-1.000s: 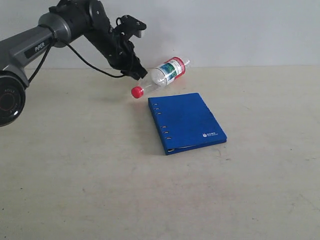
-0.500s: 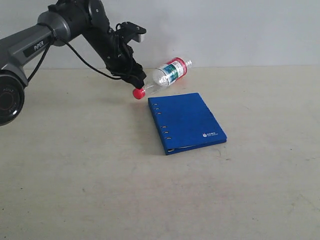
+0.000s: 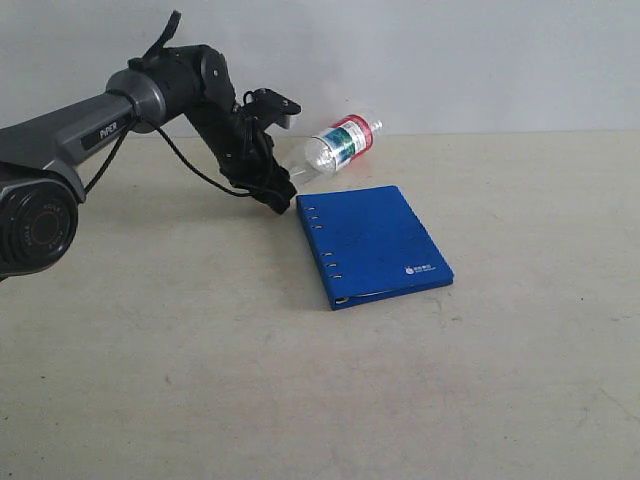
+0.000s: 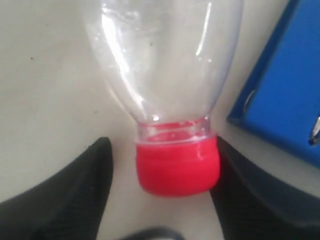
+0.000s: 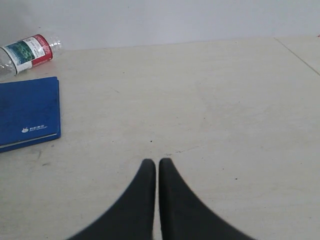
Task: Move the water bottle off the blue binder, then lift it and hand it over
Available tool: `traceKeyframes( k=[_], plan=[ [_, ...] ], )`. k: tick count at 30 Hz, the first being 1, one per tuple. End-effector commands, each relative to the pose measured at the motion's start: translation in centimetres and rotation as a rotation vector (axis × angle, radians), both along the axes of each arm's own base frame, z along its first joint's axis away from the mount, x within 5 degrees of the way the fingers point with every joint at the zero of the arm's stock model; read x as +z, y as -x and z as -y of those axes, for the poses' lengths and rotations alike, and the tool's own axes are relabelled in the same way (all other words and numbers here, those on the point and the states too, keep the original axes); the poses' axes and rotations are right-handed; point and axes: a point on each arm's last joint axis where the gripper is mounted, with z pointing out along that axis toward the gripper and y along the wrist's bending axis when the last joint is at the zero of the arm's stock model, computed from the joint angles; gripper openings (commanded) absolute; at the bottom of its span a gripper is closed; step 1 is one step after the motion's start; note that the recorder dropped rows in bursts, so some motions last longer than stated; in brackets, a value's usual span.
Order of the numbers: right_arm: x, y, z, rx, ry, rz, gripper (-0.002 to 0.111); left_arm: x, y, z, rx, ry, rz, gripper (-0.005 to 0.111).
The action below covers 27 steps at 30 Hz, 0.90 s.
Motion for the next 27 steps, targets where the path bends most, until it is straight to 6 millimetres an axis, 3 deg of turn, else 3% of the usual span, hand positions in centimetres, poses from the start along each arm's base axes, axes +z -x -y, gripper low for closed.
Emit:
traceKeyframes(
  k=[1,12,14,20,24,27],
  plan=[
    [0.1,0.0,0.0,-0.003,0.005,0.01,0.0,0.4,0.1,0.7,0.012,0.063,-0.006,0.052],
    [0.1,0.0,0.0,-0.003,0.005,0.01,0.0,0.8,-0.6,1.1,0.041,0.124,0.066,0.05],
    [0.1,0.0,0.0,-0.003,0.005,0.01,0.0,0.8,-0.7,1.1,0.044,0.126,0.075,0.042],
    [0.1,0.0,0.0,-0.003,0.005,0.01,0.0,0.8,-0.5,1.1,0.038,0.122,0.06,0.004],
    [0.1,0.0,0.0,-0.003,0.005,0.01,0.0,0.8,-0.3,0.7,0.019,0.072,0.04,0.004],
    [0.1,0.0,0.0,-0.003,0.005,0.01,0.0,2.0,0.0,-0.1,0.021,-0.011,0.034,0.004]
  ],
)
